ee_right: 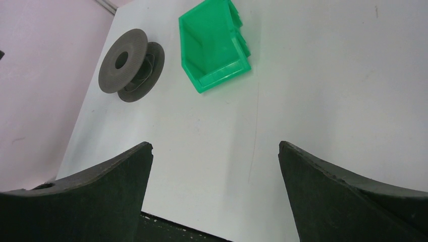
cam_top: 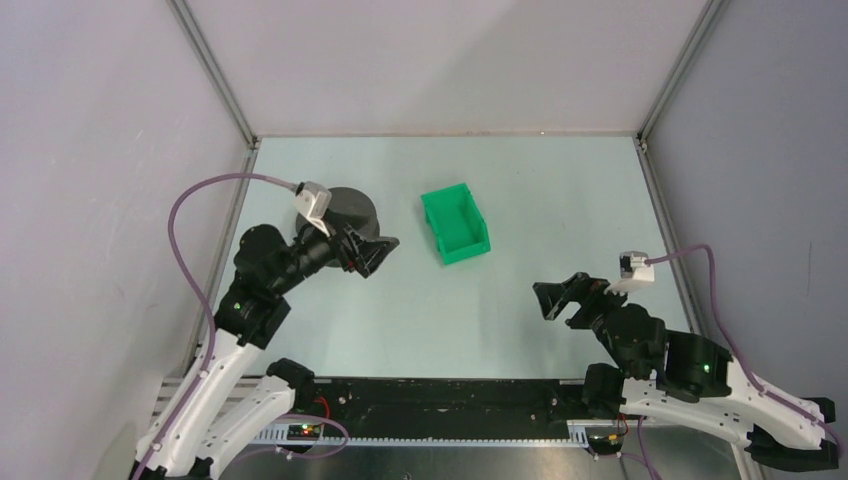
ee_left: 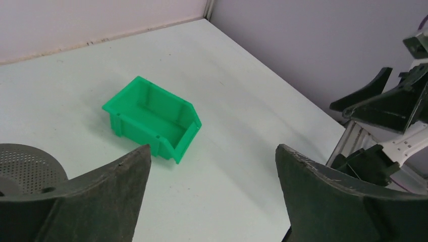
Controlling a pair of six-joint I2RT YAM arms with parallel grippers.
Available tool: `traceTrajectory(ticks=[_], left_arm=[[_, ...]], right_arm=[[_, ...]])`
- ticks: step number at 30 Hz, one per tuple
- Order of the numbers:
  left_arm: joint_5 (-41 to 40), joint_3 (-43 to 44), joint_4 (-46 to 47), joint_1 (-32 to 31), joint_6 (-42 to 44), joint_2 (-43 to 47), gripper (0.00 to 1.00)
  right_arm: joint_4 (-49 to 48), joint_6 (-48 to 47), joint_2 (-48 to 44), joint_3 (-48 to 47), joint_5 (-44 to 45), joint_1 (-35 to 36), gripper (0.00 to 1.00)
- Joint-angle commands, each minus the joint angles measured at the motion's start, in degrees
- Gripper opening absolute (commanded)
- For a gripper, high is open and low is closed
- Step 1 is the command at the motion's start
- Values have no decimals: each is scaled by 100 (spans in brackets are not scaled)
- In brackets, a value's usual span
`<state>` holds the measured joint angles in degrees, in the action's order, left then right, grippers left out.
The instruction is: Wrap the cables
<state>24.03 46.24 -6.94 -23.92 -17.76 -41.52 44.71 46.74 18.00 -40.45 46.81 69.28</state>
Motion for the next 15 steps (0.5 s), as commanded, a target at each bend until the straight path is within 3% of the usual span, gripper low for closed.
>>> traceTrajectory(ticks=[1,6,15], left_arm=[[150,-137,-1,-65,460,113,99],[223,-317,87,-105,344,195,100],[212,-414,199,-104,239,407,100]], right_arm=[[183,-321,-192,-326,294,11,99],[-27,-926,-324,-516,235,4,99],[-7,-1217,-240,-1000,278,2,100]])
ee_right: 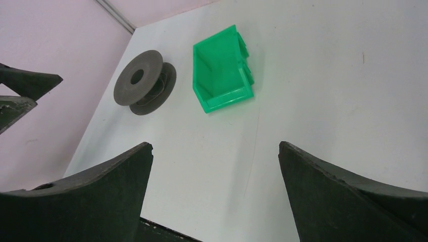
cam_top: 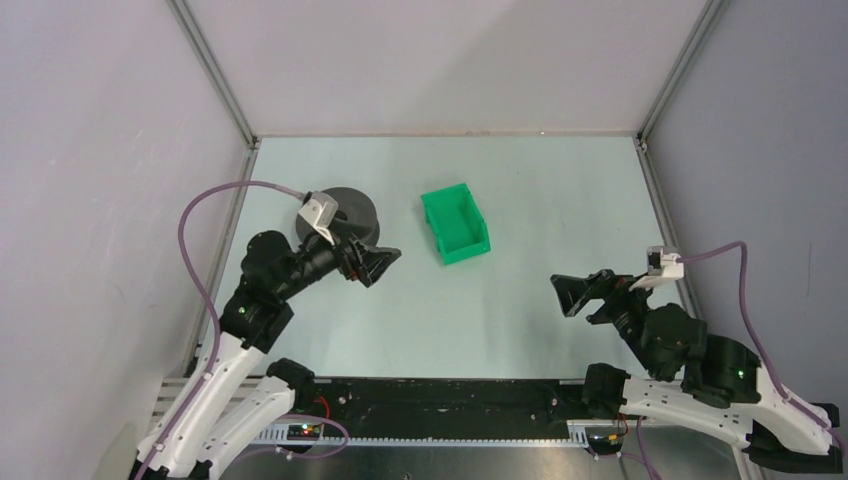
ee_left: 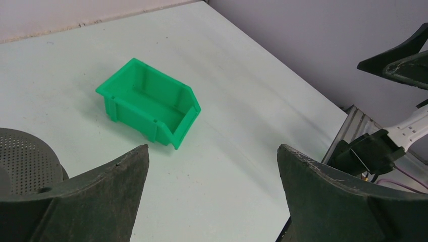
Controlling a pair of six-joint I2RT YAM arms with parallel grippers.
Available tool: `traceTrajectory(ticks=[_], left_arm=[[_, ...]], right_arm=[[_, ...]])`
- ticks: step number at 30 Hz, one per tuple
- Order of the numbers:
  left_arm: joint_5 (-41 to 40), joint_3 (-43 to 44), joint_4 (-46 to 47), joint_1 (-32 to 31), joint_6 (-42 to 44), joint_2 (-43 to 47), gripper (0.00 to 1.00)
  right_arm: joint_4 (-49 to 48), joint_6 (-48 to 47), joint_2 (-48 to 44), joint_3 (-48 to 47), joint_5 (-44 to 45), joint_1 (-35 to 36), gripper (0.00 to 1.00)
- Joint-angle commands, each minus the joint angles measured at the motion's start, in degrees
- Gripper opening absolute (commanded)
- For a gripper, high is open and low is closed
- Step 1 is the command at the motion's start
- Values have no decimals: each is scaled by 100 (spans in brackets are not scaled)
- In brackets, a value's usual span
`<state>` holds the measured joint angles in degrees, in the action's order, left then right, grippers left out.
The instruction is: Wrap the cables
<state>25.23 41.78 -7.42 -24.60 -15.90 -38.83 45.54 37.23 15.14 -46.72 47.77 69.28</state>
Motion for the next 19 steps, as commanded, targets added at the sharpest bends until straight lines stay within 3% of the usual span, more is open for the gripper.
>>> traceTrajectory(ticks=[1,19], left_arm=[[107,19,248,-36,28,138,100],[132,33,248,-36,17,214,100]], right_arm=[[-114,-285,75,-472,216,6,100],[-53,6,613,-784,172,4,99]])
